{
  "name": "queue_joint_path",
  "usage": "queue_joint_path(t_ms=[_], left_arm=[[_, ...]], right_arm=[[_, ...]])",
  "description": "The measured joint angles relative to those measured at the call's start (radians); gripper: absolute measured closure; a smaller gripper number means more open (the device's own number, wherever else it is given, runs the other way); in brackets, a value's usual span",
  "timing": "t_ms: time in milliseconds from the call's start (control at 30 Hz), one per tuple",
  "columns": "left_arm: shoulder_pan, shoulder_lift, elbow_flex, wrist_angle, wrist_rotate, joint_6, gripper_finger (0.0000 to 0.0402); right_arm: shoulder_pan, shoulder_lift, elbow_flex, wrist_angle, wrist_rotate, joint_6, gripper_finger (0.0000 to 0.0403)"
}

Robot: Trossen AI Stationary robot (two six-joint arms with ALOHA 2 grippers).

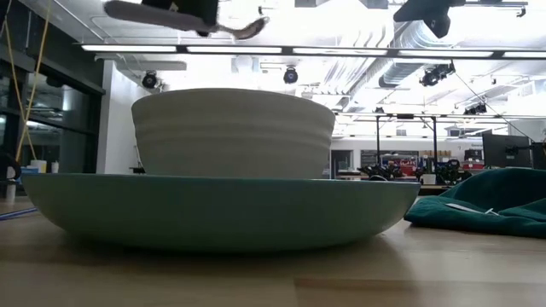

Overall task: Set table place
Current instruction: Place the purple fork inside the white bowl, then return to Home Position

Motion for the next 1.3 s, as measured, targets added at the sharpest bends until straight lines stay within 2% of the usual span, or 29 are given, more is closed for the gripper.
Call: queue_joint_path(t_ms=[367,767,1300], left_arm=[[0.001,0.049,0.000,0.059,0.005,-0.004,0.0358],[-0.008,0.093,-0.002,0.103,0.095,-0.002,0.0358],[-0.005,0.107,-0.001,0.129,0.123,-0.001,0.0358]], right_arm=[[0.000,0.000,0.000,-0.005,-0.022,-0.008,0.0402],[0.000,0.000,0.000,-0.020,-0.029,-0.015,0.0402],[0.000,0.000,0.000,-0.020,-0.035,-0.035,0.0402]])
